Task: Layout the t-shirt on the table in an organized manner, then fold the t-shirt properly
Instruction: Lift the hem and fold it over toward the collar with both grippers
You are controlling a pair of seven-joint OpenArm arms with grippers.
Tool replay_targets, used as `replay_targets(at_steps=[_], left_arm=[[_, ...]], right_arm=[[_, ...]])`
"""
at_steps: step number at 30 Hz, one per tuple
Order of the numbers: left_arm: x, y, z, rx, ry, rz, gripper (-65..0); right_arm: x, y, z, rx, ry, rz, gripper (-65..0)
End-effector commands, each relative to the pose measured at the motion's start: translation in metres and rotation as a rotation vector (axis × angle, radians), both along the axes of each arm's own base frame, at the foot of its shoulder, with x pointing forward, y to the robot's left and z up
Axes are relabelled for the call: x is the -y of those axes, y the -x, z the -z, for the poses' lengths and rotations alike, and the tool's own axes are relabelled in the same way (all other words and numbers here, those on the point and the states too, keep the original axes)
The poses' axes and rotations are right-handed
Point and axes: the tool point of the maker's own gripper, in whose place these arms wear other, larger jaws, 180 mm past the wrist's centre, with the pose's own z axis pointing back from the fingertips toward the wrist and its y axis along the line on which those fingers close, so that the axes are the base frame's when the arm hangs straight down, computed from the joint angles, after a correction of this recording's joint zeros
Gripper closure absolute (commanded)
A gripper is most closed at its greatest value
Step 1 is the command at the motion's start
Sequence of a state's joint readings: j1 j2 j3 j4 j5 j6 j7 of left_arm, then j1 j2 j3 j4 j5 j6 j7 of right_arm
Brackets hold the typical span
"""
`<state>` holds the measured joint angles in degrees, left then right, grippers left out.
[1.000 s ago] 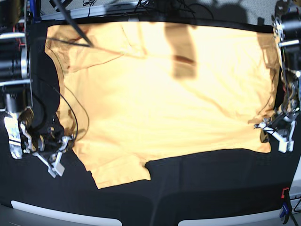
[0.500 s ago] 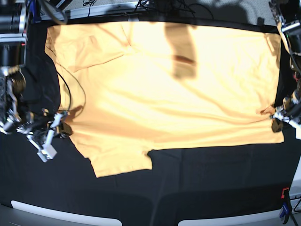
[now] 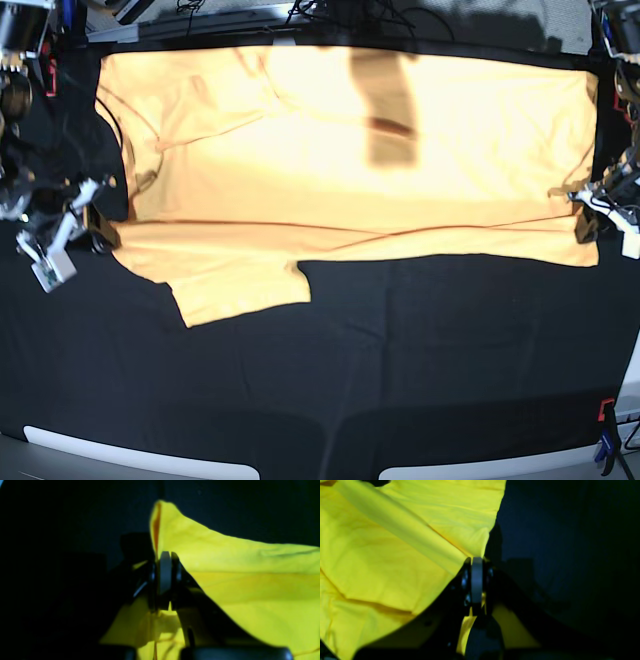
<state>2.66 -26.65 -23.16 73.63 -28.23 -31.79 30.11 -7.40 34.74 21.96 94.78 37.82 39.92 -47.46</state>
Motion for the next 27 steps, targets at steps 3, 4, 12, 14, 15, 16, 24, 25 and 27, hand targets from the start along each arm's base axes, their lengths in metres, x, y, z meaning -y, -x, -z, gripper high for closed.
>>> replay_targets(at_steps=[3, 4, 12, 14, 15, 16, 24, 25, 27], left_arm=[[-0.019, -0.001, -0.019, 0.056, -0.019, -0.033, 0.0], [-0.024, 0.002, -0.018, 0.054, -0.020, -0.048, 0.0], [-0.034, 0.029, -0.013, 0.007, 0.033, -0.048, 0.0], [-0.032, 0.035, -0.006, -0.027, 0.031, -0.035, 0.0], [-0.033, 0.038, -0.004, -0.034, 0.030, -0.037, 0.0], [-0.034, 0.041, -0.003, -0.040, 0.028, -0.037, 0.0], [-0.044, 0.059, 0.004, -0.089, -0.003, -0.032, 0.0], [-0.044, 0.059, 0.004, -0.090, -0.004, -0.032, 0.0], [-0.046, 0.061, 0.004, -0.095, -0.006, -0.031, 0.0]], right_arm=[[0.011, 0.005, -0.014, 0.038, 0.000, 0.019, 0.0], [0.014, 0.009, -0.010, 0.027, 0.002, 0.027, 0.0], [0.022, 0.044, 0.017, -0.073, 0.009, 0.048, 0.0], [0.022, 0.052, 0.023, -0.097, 0.011, 0.048, 0.0], [0.022, 0.055, 0.025, -0.109, 0.012, 0.048, 0.0], [0.023, 0.058, 0.028, -0.119, 0.017, 0.048, 0.0], [0.029, 0.076, 0.040, -0.176, 0.052, 0.056, 0.0], [0.029, 0.077, 0.041, -0.181, 0.052, 0.057, 0.0], [0.028, 0.080, 0.042, -0.188, 0.042, 0.057, 0.0]])
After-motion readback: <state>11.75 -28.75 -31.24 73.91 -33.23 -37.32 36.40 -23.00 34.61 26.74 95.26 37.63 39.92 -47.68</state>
